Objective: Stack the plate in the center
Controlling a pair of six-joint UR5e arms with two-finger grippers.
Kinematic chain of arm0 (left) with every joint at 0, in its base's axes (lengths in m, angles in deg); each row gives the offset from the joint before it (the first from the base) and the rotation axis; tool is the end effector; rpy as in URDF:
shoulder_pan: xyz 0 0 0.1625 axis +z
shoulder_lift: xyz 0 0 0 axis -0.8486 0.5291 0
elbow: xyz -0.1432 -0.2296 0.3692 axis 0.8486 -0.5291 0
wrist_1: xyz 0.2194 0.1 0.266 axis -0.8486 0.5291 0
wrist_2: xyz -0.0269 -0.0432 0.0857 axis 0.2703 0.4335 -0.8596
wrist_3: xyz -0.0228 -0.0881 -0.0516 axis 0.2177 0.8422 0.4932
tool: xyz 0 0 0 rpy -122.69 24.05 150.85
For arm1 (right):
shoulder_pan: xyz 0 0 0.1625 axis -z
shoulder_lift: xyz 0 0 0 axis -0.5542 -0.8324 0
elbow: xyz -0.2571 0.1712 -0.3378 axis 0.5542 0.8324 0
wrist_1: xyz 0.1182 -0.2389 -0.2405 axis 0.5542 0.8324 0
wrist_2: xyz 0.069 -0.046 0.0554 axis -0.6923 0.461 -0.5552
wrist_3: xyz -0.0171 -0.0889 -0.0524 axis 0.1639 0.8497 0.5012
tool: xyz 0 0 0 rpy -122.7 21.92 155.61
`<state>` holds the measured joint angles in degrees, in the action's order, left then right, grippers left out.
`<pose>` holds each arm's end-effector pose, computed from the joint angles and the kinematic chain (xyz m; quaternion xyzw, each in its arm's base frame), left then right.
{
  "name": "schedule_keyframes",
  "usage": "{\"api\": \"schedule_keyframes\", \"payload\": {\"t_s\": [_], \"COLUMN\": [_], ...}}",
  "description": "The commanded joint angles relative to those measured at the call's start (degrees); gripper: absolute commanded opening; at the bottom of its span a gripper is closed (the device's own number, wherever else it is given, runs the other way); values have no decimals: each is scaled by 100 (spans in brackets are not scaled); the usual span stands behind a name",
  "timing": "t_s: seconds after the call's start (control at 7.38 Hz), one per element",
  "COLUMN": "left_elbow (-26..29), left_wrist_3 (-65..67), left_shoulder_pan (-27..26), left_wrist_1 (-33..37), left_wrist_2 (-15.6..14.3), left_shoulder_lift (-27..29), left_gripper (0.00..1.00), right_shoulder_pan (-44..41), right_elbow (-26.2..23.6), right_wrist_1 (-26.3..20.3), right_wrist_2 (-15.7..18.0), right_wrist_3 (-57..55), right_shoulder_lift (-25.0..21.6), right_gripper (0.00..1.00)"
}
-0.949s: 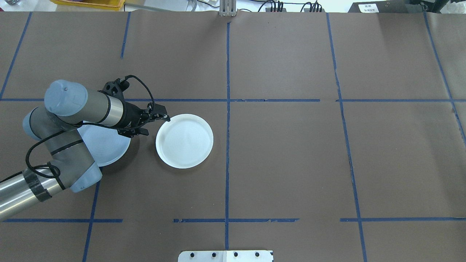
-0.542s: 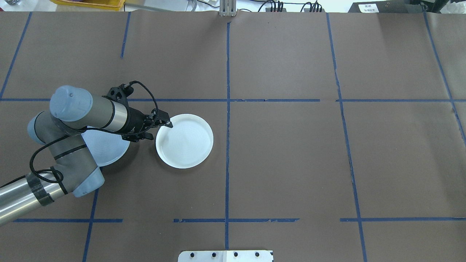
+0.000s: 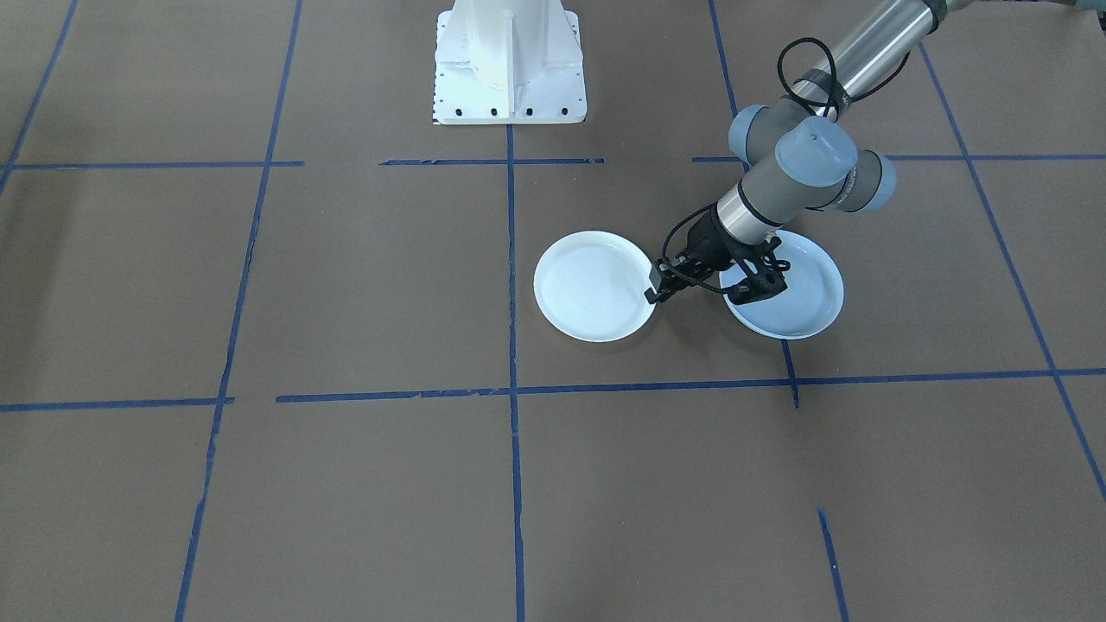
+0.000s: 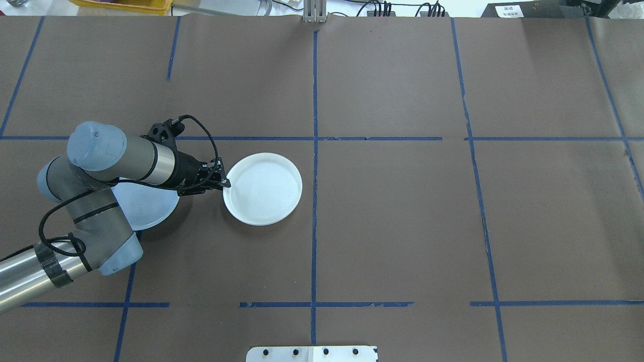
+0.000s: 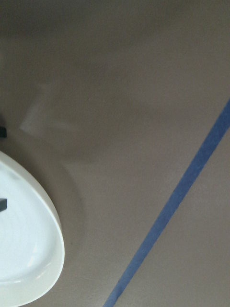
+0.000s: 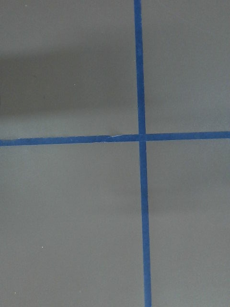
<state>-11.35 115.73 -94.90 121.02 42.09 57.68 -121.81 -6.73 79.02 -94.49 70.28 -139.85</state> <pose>0.4367 -0.4344 0.4358 -0.0409 0.5839 -0.1729 0.7921 0.0505 -0.4188 0.6913 -0.0094 -0.3547 0.0238 0.9346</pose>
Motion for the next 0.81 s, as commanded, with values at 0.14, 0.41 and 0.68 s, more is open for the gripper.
{"api": "schedule_keyframes", "payload": {"t_s": [0.14,0.41,0.68], "left_elbow": [-312,-839,-1322], "left_wrist_3": [-1,-89,-885], "left_shoulder_pan": [-34,-531,-929], "left_wrist_1": [4,-31,-23], "left_wrist_2": [19,413,774], "left_shoulder_lift": [-104,-646,-1498], "left_gripper": [0,0,0], "right_shoulder_pan": [0,0,0], "right_elbow": [0,0,0], "right_wrist_1": [-9,0,0], "right_wrist_2": [-3,5,5], "right_wrist_3": [0,0,0], "right_shoulder_lift": [0,0,0], "right_gripper": [100,100,100]}}
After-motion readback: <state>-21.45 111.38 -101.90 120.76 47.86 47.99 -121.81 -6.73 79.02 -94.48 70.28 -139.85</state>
